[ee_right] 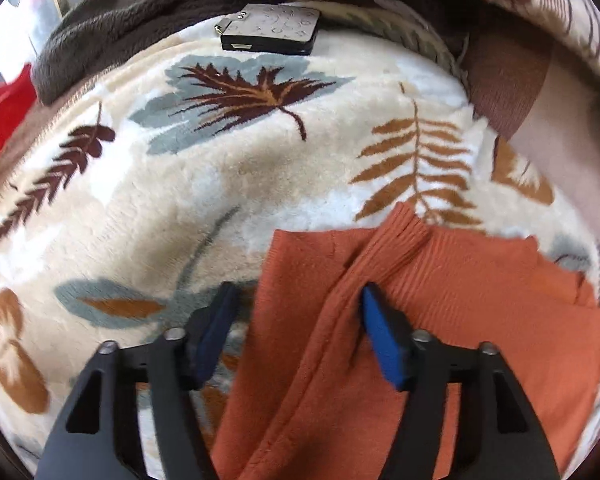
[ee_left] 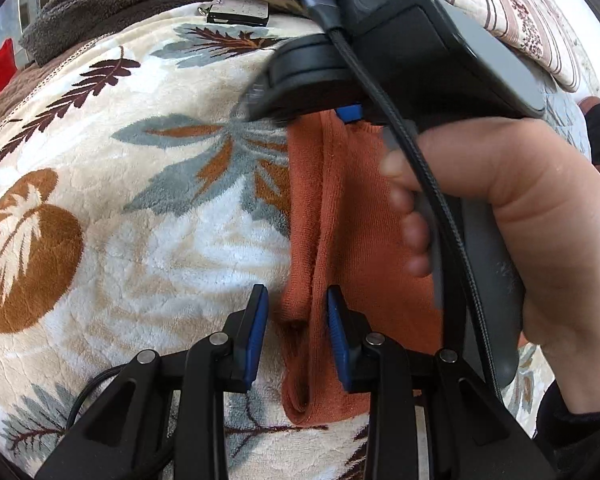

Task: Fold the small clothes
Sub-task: 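Grasp the sweater side edge with the left gripper while the right gripper grasps beside it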

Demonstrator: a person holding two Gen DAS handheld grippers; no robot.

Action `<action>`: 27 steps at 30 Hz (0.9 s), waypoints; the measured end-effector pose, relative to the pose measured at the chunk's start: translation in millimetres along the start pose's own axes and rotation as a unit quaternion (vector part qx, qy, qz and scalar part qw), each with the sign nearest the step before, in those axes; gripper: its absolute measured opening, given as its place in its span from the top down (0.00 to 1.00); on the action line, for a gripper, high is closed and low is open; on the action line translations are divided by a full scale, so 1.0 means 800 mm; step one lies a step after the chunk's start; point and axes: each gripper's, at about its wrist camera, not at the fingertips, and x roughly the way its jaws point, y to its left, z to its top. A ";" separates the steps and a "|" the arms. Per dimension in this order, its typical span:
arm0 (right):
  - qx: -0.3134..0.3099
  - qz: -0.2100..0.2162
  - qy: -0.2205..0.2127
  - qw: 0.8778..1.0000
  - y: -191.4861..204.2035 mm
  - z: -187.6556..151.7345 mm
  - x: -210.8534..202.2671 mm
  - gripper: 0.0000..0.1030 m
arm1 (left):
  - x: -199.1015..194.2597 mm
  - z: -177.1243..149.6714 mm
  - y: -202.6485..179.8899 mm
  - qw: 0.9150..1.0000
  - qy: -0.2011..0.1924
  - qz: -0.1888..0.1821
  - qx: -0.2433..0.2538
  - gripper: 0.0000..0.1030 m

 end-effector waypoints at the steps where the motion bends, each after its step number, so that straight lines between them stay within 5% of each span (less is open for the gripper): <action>1: -0.003 -0.006 -0.003 1.000 -0.004 0.000 -0.002 0.72 | 0.000 0.000 0.000 1.000 0.000 -0.002 0.000 0.70; 13: 0.031 0.080 -0.055 0.995 -0.062 -0.011 -0.049 0.80 | -0.014 -0.004 -0.009 1.000 -0.019 -0.009 0.009 0.79; 21: 0.046 0.107 -0.064 0.991 -0.083 -0.019 -0.056 0.80 | 0.006 -0.006 -0.059 0.988 -0.023 0.110 0.106 0.62; 27: 0.056 0.125 -0.070 0.988 -0.097 -0.025 -0.065 0.80 | 0.010 -0.002 -0.051 0.994 -0.021 0.055 0.089 0.82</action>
